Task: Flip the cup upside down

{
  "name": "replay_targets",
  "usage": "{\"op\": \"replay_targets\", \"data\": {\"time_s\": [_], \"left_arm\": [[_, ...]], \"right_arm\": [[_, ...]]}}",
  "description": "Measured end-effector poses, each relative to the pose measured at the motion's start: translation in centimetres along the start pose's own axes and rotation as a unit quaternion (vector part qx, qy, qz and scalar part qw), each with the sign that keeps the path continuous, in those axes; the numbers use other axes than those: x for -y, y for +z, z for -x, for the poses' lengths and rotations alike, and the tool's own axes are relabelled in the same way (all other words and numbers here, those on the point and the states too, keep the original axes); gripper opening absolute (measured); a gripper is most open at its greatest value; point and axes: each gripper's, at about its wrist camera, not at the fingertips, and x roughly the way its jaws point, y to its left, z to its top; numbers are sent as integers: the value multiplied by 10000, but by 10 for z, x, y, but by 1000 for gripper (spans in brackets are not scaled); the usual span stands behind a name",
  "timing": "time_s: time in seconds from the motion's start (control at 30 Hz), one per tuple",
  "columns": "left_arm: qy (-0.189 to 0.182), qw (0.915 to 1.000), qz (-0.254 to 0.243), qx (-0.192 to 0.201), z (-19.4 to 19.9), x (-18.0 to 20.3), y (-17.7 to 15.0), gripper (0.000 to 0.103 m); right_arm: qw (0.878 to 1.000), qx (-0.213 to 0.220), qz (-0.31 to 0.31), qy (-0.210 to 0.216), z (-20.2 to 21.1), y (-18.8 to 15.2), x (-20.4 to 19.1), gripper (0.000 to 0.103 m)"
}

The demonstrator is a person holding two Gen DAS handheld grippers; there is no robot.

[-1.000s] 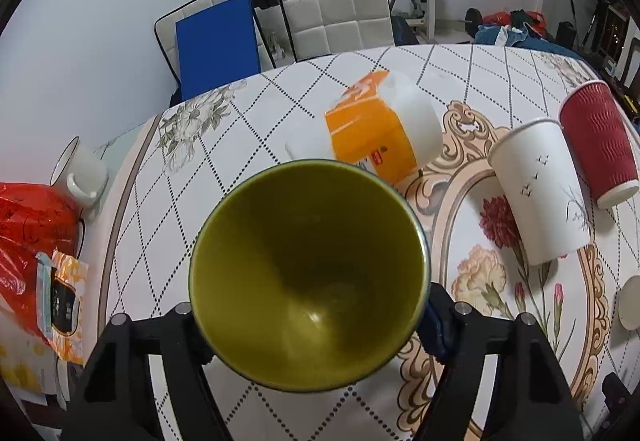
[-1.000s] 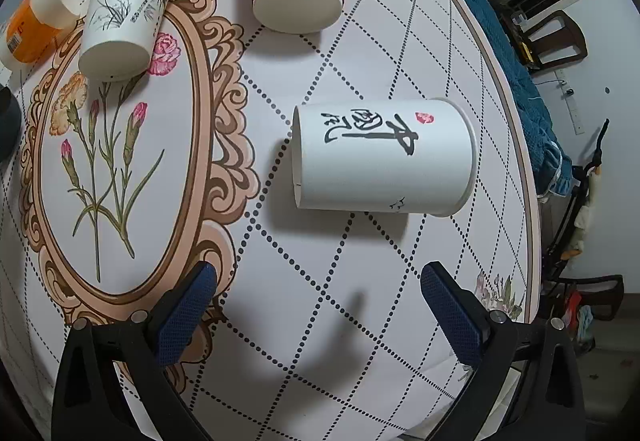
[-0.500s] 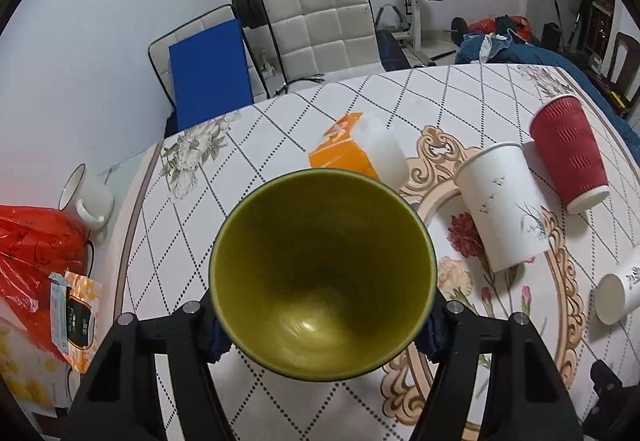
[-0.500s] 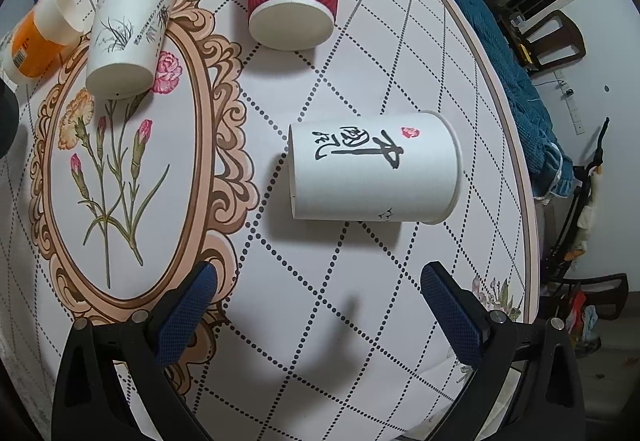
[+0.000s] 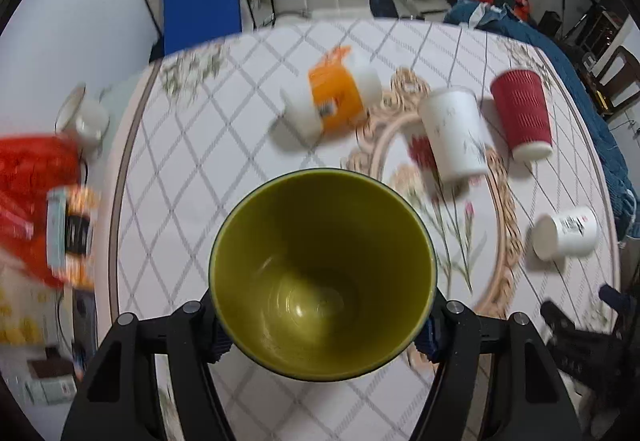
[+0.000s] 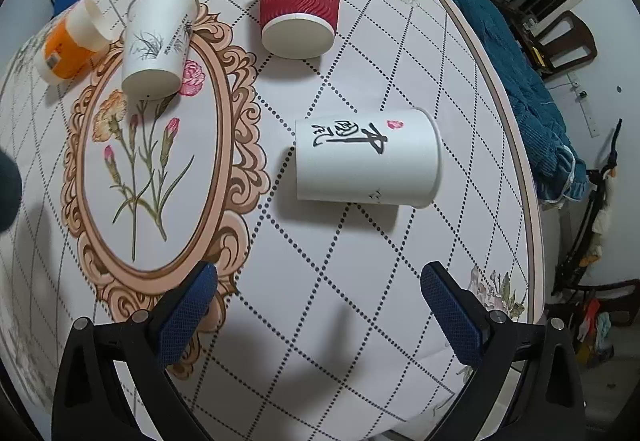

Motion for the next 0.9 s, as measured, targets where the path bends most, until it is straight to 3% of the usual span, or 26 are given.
{"op": "replay_targets", "data": {"time_s": [0.3,0.4,0.57,0.73,0.9], "left_arm": [[-251,9923,544,-1087,11,22,-67,67],[-332,9862,653,-1482,5,36,-90,67],[-551,9690,859,-2251,-22,57,-116,67],[-576,9556,1018,-2706,-51,69,-118,67],[-424,9572,888,-2723,-62,77,-104,67]], "right_arm": [[9989,17,287,376,13,-22,29,103],[9979,43,506,400,12,-27,38,103],[9961,33,727,500,6,-32,48,103],[9944,-16,931,509,0,-36,52,103],[9939,-46,1005,462,-1,-34,55,103]]}}
